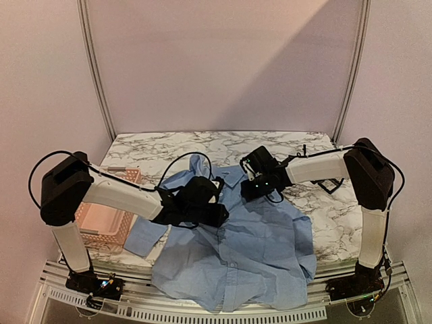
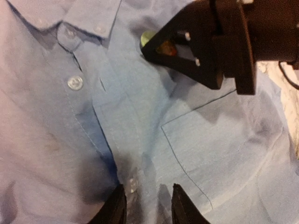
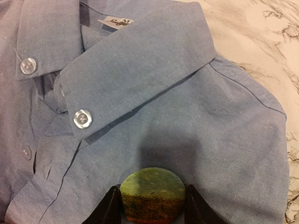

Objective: Remove the brooch from the garment
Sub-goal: Pick up the brooch from the flattened clothing.

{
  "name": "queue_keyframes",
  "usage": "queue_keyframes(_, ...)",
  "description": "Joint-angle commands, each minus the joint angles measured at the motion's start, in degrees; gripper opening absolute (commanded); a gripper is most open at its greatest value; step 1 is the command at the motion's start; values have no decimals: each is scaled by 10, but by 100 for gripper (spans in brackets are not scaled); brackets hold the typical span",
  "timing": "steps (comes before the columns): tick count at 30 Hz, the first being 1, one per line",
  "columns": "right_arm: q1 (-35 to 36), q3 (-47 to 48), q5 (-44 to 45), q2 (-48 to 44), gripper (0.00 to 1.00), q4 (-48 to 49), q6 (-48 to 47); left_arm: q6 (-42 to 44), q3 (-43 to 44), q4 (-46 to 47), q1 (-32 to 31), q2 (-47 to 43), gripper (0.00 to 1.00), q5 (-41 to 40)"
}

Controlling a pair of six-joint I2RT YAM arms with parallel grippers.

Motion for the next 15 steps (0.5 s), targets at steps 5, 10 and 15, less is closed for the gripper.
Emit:
queue_keyframes(5,-41,-82,-170,-58,36,67,41,64,-5,-38,1,-102,58,-85)
queue_keyframes(10,-67,-110,-277,-81,36,117,49,81,-12,-20,32,-109,70,-34)
queue_keyframes(15,-87,-136,-372,-95,36,168,56,100,-33,49,53,-108,77,63)
